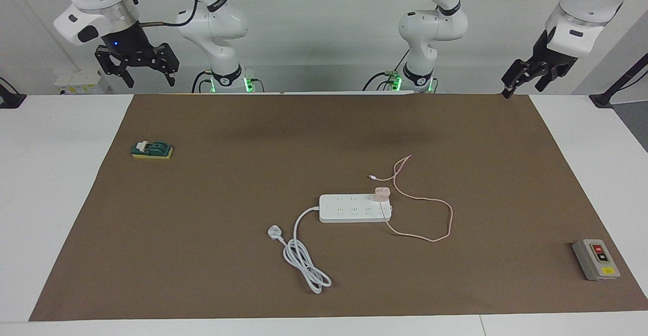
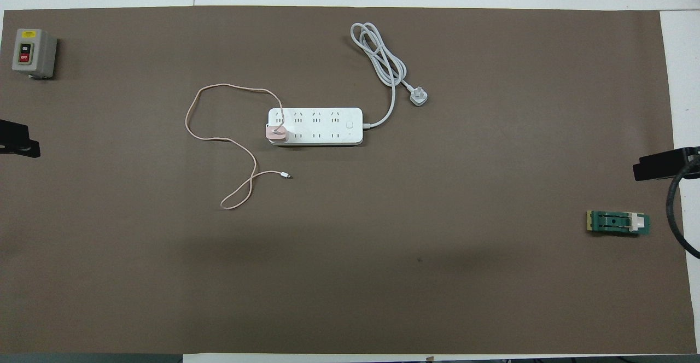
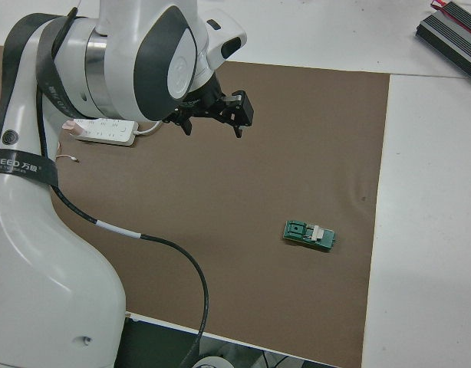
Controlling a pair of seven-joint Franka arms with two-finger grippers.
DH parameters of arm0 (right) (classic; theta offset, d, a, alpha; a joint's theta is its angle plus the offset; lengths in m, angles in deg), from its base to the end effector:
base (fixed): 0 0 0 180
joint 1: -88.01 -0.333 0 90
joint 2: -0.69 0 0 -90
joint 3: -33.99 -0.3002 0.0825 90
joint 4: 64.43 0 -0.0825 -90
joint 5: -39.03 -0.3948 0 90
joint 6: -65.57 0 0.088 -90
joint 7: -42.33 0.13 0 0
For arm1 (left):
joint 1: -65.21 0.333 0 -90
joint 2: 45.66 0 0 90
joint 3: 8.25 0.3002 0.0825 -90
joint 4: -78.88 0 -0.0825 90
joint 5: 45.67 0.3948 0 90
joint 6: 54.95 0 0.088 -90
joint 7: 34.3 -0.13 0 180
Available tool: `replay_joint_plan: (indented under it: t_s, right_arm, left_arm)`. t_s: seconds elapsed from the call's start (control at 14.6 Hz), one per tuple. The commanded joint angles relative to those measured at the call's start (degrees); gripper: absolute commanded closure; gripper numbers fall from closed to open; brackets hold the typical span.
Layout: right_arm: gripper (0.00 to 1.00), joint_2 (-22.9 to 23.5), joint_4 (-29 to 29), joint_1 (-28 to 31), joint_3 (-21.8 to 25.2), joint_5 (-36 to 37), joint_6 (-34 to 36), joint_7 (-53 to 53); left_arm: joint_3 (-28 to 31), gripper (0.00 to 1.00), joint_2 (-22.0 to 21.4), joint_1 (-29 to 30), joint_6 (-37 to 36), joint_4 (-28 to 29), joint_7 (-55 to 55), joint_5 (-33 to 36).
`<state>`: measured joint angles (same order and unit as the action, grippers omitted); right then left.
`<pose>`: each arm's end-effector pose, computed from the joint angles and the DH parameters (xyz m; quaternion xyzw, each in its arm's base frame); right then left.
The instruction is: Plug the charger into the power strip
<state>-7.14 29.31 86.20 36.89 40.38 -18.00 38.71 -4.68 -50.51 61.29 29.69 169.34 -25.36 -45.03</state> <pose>0.5112 -0.0147 0.6185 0.9995 0.0213 -0.0208 0.0074 0.5300 -0.0003 0.6200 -0.9971 -0.0752 0.0083 0.0036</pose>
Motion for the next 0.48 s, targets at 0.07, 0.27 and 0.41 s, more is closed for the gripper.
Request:
replay_joint_plan:
  t_s: [0.07,0.27,0.41]
  right_arm:
    - [0.0,-1.2,0.8,1.1,-0.6,-0.5,0.5,0.6]
    - [0.0,-1.2,0.8,1.2,-0.6,-0.5,0.5,0.5]
    - [0.0,-1.2,0.8,1.2,-0.6,-0.5,0.5,0.6]
  left_arm:
    - [-1.0,0.0,-0.9,0.1,-0.2,1.9,-0.9,-0.6]
    - [-1.0,0.0,-2.6,0.6,3.3,6.0,-1.9,-0.6]
    - [-1.0,0.0,-3.3,0.7,4.8,7.6,-2.0,-0.6]
